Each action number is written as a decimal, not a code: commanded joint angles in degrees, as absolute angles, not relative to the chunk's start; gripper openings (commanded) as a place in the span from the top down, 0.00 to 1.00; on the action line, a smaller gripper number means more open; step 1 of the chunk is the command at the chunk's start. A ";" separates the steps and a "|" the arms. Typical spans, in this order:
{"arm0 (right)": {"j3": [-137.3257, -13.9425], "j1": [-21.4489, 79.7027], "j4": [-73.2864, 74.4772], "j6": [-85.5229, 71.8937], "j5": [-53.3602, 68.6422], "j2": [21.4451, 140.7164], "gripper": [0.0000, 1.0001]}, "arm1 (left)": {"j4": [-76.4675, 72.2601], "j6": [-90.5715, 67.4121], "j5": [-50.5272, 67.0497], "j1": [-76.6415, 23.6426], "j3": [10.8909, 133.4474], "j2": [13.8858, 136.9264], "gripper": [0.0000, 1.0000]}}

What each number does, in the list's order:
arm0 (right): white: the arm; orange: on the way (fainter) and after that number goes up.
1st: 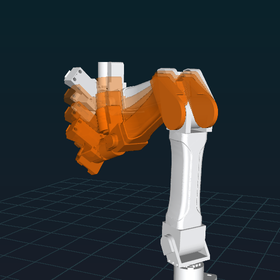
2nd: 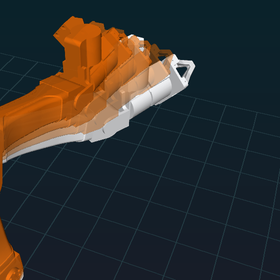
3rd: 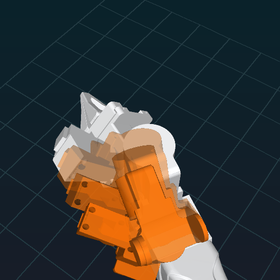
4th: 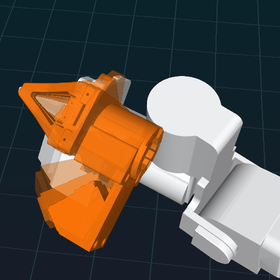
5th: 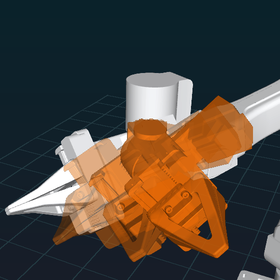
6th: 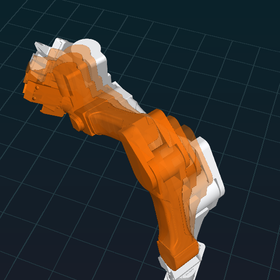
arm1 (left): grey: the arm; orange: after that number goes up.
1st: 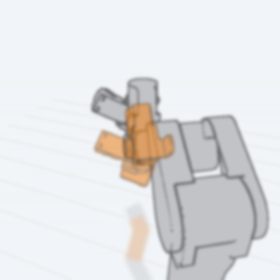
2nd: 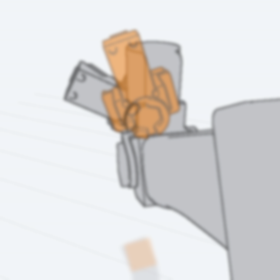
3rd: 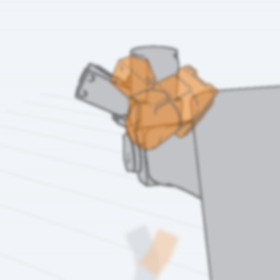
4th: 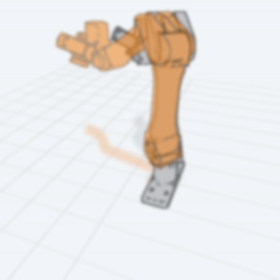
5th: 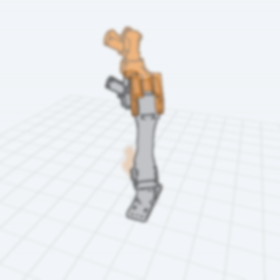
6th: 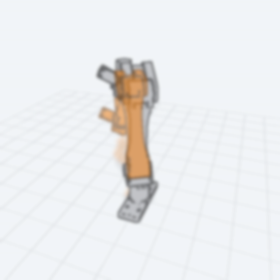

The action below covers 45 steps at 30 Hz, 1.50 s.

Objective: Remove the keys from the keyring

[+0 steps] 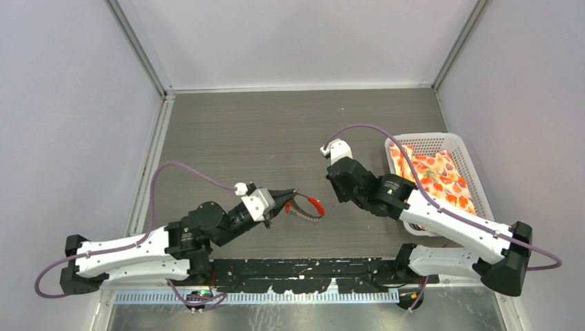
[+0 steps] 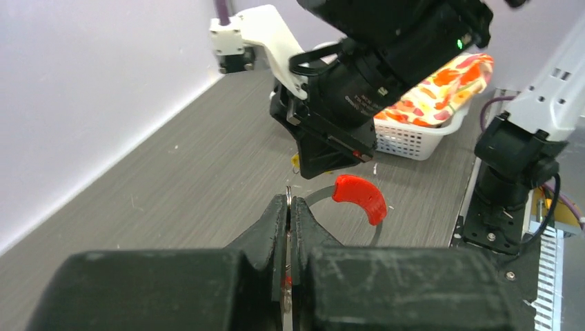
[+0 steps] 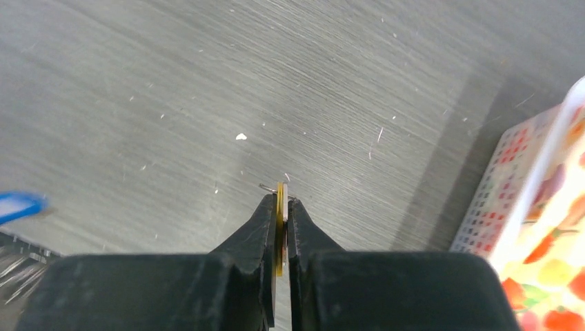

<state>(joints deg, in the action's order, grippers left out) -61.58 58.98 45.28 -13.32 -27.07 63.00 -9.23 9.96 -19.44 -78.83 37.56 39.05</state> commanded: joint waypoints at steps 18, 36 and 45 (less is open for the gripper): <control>-37.78 41.06 6.22 -32.00 -15.54 69.38 0.99 | -8.94 -16.09 -2.01 -50.62 37.35 53.73 1.00; -33.16 40.25 0.44 -34.45 -15.74 72.81 0.85 | -9.71 -23.15 2.54 -39.84 36.41 67.10 1.00; -32.72 40.15 1.08 -34.30 -17.54 71.16 0.62 | -8.85 -23.32 0.42 -38.23 38.72 68.38 0.94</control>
<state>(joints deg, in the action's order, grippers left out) -32.88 40.36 3.29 -33.63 -15.22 73.36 -6.15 -22.68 1.10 -39.27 35.81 68.51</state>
